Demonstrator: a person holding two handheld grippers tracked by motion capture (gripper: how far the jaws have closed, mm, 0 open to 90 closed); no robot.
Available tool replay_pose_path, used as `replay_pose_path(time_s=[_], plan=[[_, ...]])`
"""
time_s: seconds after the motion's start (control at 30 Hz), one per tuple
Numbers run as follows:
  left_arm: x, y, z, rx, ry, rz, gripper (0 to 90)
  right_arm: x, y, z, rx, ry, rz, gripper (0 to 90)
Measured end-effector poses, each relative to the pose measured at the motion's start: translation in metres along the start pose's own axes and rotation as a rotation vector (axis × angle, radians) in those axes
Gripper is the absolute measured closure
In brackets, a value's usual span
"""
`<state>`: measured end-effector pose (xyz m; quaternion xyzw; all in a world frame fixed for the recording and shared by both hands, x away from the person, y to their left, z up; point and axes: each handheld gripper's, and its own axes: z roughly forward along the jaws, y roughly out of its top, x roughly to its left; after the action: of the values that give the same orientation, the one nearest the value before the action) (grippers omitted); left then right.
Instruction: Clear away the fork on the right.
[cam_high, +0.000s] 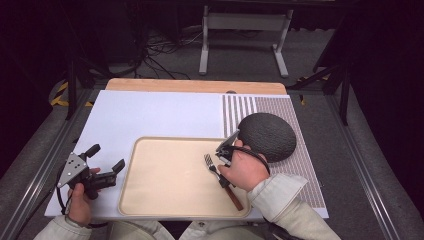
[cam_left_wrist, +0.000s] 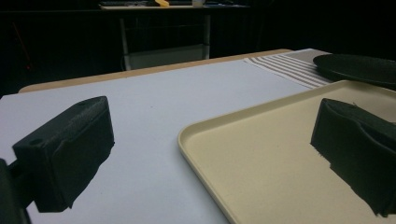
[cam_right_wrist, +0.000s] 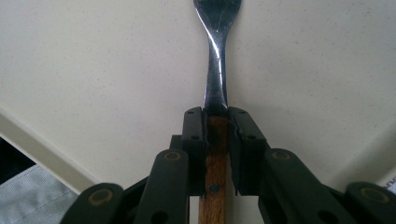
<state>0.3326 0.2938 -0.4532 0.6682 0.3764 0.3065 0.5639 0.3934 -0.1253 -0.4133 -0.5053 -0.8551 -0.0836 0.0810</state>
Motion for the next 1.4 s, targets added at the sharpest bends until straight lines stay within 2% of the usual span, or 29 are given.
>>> replay_pose_path(time_s=[0.1,0.2,0.3,0.63,0.73,0.8,0.87,0.9,0.97,1.1,1.2,1.33,1.4], plan=[[0.0,0.0,0.0,0.0,0.0,0.0,0.0,0.0,0.0,0.0,-0.001,0.004,0.001,77.2],[0.0,0.0,0.0,-0.001,0.0,0.0,0.1,-0.001,0.0,0.001,-0.015,0.012,-0.009,66.1],[0.0,0.0,0.0,0.0,-0.001,0.0,0.1,0.0,0.0,0.0,-0.02,-0.002,-0.025,64.0],[0.0,0.0,0.0,0.0,-0.001,0.001,0.1,0.002,-0.001,-0.007,-0.06,0.004,-0.053,59.5],[0.0,0.0,0.0,0.0,0.0,0.001,0.1,0.002,-0.001,-0.009,-0.096,0.004,-0.076,50.3],[0.0,0.0,0.0,0.0,0.0,0.001,0.1,0.003,-0.001,-0.011,-0.15,0.019,-0.109,38.2],[0.0,0.0,0.0,0.0,-0.001,0.001,0.1,0.005,-0.001,-0.014,-0.202,0.022,-0.169,30.3],[0.0,0.0,0.0,0.0,-0.001,0.001,0.1,0.005,-0.001,-0.014,-0.202,0.022,-0.169,30.3],[0.0,0.0,0.0,0.0,0.0,0.001,0.1,0.007,-0.001,-0.017,-0.253,0.004,-0.254,23.3],[0.0,0.0,0.0,0.0,-0.001,0.001,0.1,0.009,-0.001,-0.023,-0.327,-0.014,-0.397,19.7],[0.0,0.0,0.0,0.0,0.0,0.001,0.1,0.01,0.0,-0.026,-0.373,-0.01,-0.463,19.8],[0.0,0.0,0.0,0.0,-0.002,0.001,0.0,0.009,0.003,-0.028,-0.47,-0.009,-0.56,18.2],[0.0,0.0,0.0,-0.001,-0.002,0.002,0.0,0.008,0.004,-0.029,-0.5,-0.018,-0.595,24.8]])
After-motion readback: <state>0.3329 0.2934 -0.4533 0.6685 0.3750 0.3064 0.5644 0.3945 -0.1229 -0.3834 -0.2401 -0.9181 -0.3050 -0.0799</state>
